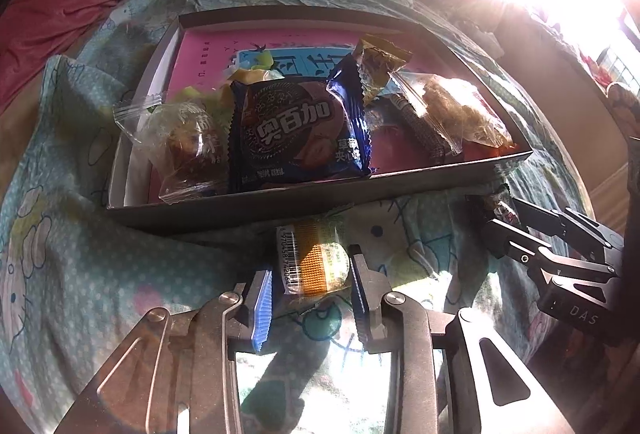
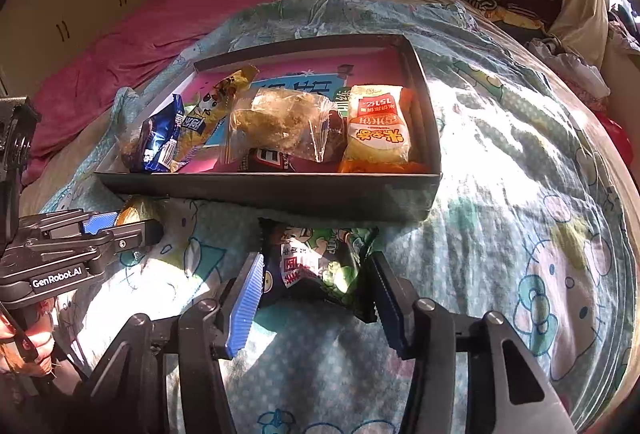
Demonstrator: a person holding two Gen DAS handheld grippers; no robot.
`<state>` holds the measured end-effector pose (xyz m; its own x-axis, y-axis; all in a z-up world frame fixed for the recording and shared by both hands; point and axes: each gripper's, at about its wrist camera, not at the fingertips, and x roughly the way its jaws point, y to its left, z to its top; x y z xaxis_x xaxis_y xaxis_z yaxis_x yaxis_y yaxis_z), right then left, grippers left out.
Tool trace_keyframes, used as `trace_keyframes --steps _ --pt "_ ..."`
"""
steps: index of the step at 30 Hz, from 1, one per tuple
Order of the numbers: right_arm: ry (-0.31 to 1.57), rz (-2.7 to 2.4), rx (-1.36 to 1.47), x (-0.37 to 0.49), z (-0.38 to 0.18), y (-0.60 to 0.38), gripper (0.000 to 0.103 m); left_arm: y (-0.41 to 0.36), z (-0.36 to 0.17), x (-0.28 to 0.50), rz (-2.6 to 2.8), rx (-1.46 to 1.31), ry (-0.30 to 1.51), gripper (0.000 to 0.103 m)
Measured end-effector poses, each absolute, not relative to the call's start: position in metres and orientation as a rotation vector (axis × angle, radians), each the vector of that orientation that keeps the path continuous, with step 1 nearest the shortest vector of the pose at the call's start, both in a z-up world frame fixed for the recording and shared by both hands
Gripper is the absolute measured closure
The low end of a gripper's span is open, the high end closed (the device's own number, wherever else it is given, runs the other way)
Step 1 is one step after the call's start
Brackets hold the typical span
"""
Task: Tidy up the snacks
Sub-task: 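Grasp the small orange-yellow cake with the left tool while the right tool grasps the green-and-white bag, then carry the cake with the left tool while the right tool carries the green-and-white bag into the tray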
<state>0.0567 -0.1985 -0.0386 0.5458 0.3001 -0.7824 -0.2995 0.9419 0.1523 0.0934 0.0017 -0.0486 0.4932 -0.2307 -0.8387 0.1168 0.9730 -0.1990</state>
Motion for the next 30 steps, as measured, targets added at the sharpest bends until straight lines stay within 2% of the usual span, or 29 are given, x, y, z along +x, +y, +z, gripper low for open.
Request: trace_keyframes --steps 11,18,30 --pt "0.829 0.376 0.051 0.045 -0.002 -0.208 0.051 0.039 0.005 0.083 -0.198 -0.211 0.877 0.07" --pt "0.784 0.355 0.062 0.059 0.016 -0.211 0.051 0.059 0.002 0.1 -0.142 -0.229 0.862 0.069" --pt "0.781 0.316 0.051 0.095 0.013 -0.209 0.051 0.058 -0.011 0.128 -0.107 -0.188 0.859 0.069"
